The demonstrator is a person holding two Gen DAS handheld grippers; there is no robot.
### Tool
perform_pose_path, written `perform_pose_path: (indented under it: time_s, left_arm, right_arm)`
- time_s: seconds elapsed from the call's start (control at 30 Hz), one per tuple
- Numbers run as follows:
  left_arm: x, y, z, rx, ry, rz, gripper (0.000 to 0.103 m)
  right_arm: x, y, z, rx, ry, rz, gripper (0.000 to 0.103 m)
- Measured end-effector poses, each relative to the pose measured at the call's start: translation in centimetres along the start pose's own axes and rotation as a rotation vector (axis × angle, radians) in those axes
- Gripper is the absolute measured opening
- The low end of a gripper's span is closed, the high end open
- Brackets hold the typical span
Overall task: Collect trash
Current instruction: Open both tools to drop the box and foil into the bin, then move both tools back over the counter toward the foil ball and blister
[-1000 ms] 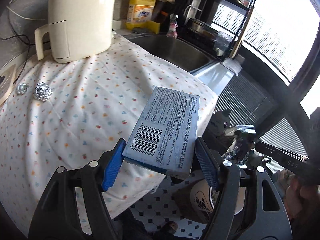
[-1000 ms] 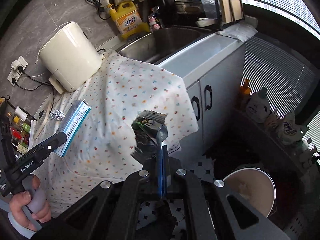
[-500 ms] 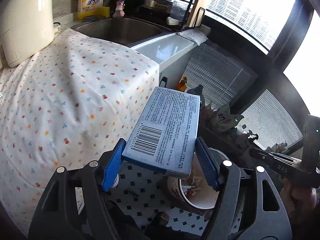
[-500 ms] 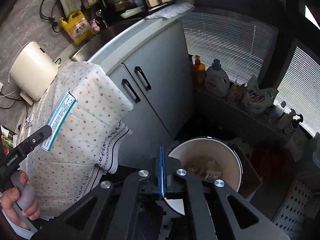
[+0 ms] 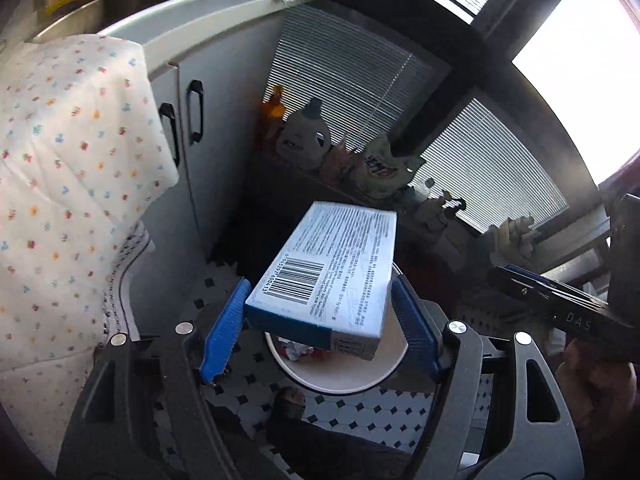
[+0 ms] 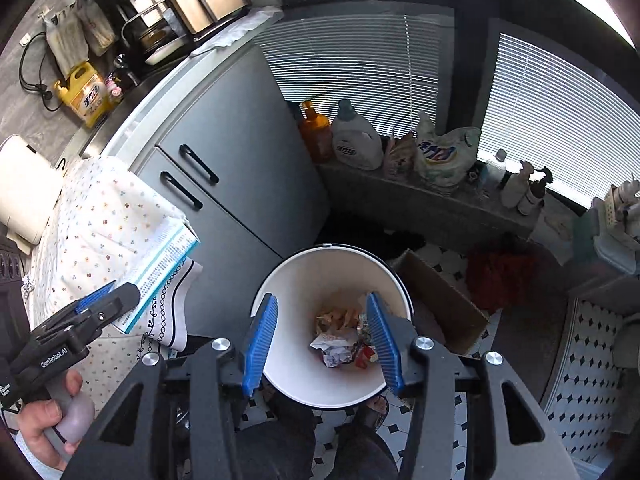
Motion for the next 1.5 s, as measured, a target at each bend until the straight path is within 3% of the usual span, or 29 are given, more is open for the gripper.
perform_pose_path:
  time_s: [0.17, 0.3, 0.43, 0.57, 0.87, 1.17, 1.5]
  left_arm:
    - [1.9, 0.7, -0.3, -0.015, 0.039, -0.026, 0.09]
    - [2.1, -0.1, 0.3, 0.004, 0.053, -0.012, 0.092]
    - [0.7, -2.3, 1.7, 0.051, 0.031, 0.017, 0.096]
    - [-1.8, -5.2, 2.8, 0.108, -0.012, 0.052, 0.097]
    - [-9.9, -12.7, 4.9, 0.257, -0.156, 0.146, 0.097]
    - [-20.2, -20.6, 5.5, 0.394, -0.314, 0.242, 0.097]
    - [-31.6, -28.0, 5.1, 0.517, -0.472, 0.315, 0.097]
  right_arm:
    - [1.6, -0.7, -1.1, -0.002, 0.035, -0.018, 0.05]
    - [1.6, -0.9, -1.0, 0.007, 0.038, -0.008, 0.061]
    - [-0.1, -0.8, 0.2, 0.022, 0.014, 0.017, 0.076]
    - [-3.0, -0.5, 2.1, 0.041, -0.034, 0.05, 0.083]
    - [-12.7, 0.0, 6.9, 0.089, -0.176, 0.141, 0.095]
    - [-25.2, 1.0, 10.9, 0.114, -0.332, 0.242, 0.095]
    - [-39.4, 1.9, 12.6, 0.125, -0.504, 0.328, 0.095]
Point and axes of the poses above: each gripper's, at about its wrist camera, not at the fingertips, and y roughly the way its jaws point, x to its right, z to its top, the point moved 4 cm from there along y, roughly the way its jaws point, and after that the axes turned 14 degrees about -y, right-handed, at the moved point
